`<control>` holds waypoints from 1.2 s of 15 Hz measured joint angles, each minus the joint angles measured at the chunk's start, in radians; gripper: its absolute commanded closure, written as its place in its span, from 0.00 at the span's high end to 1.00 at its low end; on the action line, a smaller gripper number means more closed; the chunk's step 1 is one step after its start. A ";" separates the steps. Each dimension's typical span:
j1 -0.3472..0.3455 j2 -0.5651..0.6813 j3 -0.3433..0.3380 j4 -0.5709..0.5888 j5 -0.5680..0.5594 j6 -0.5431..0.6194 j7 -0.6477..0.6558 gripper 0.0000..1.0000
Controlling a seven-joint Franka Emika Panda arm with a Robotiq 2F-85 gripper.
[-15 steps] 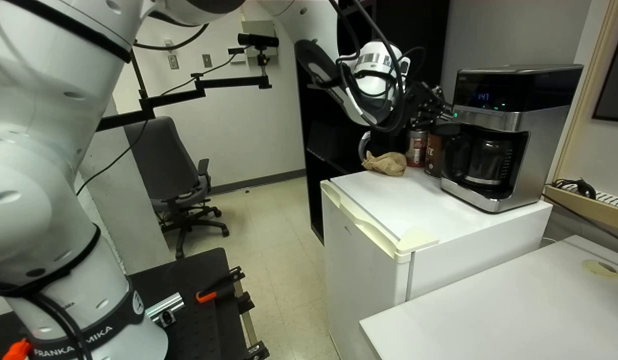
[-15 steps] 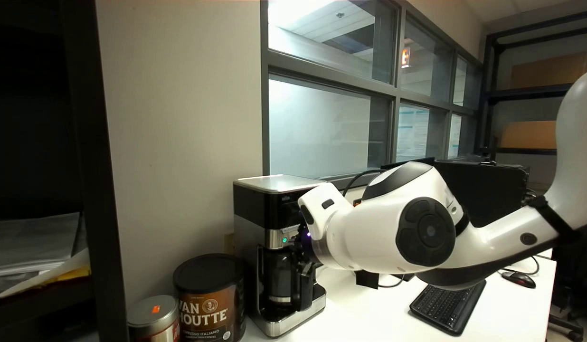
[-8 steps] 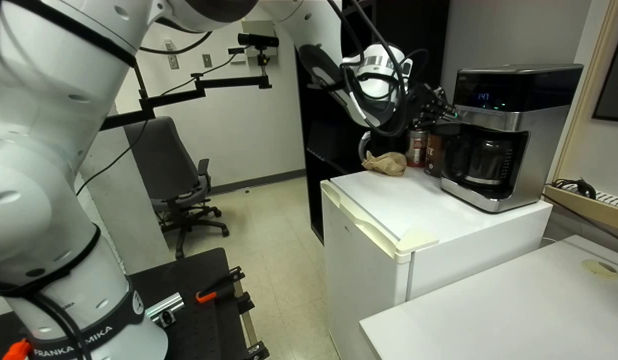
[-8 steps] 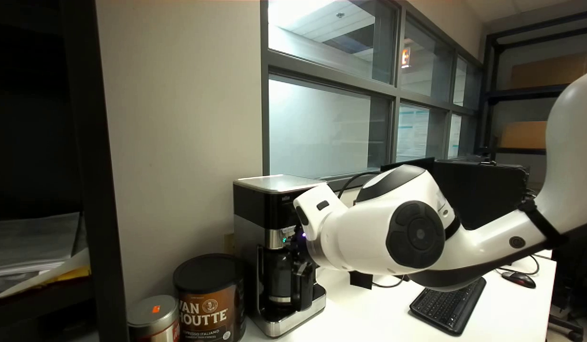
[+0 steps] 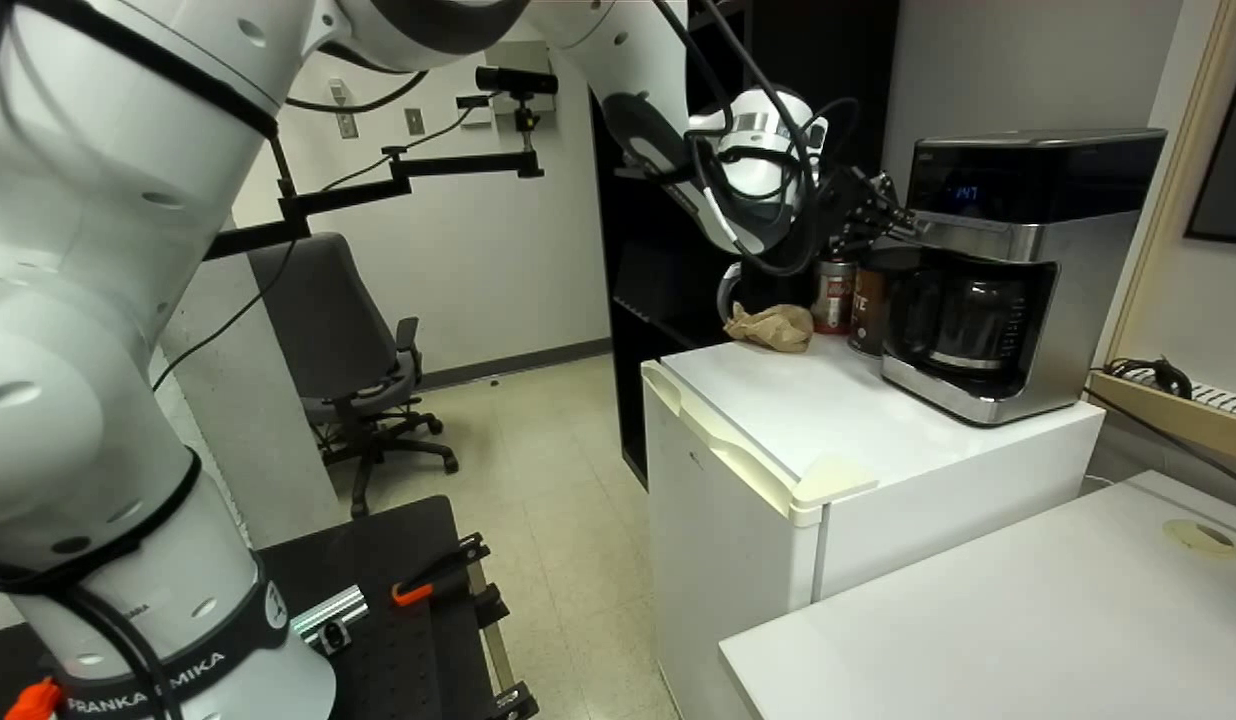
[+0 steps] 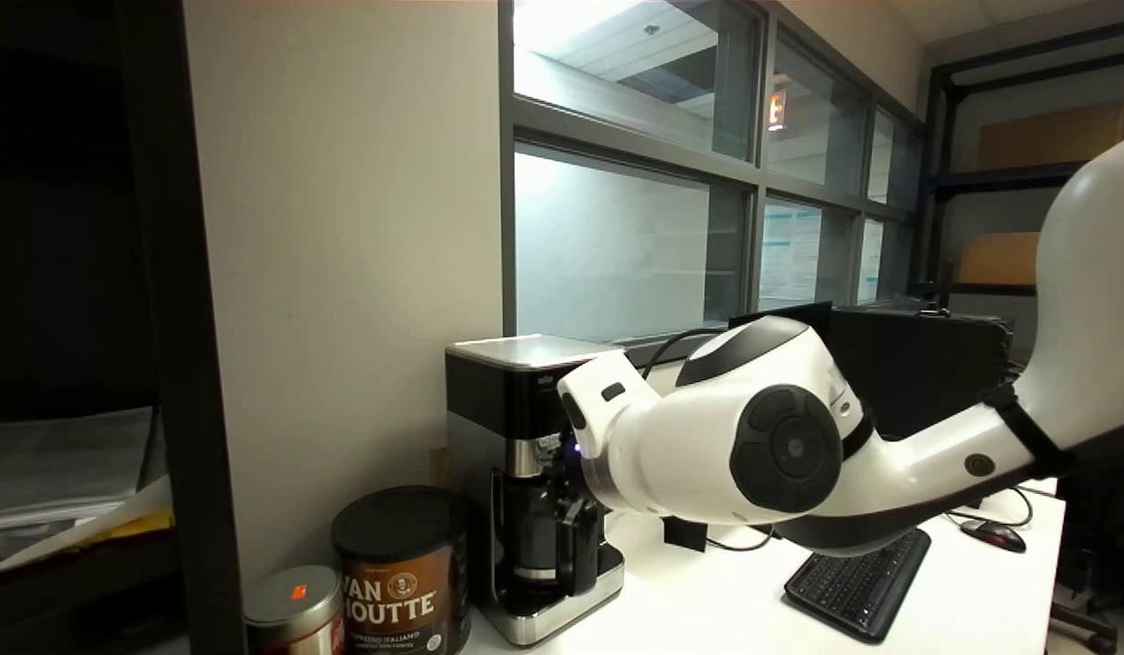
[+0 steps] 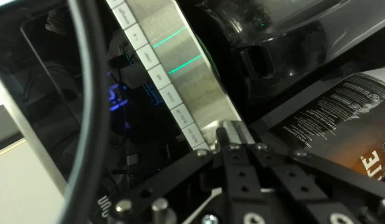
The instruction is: Turn off the coffee maker
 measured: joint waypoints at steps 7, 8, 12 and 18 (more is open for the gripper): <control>0.000 -0.002 0.000 -0.009 0.000 0.013 0.000 0.00; 0.000 -0.003 0.000 -0.016 0.000 0.016 0.001 0.00; 0.000 -0.027 0.000 -0.064 0.000 0.021 0.019 0.00; 0.000 -0.088 0.000 -0.152 -0.023 0.032 0.064 0.00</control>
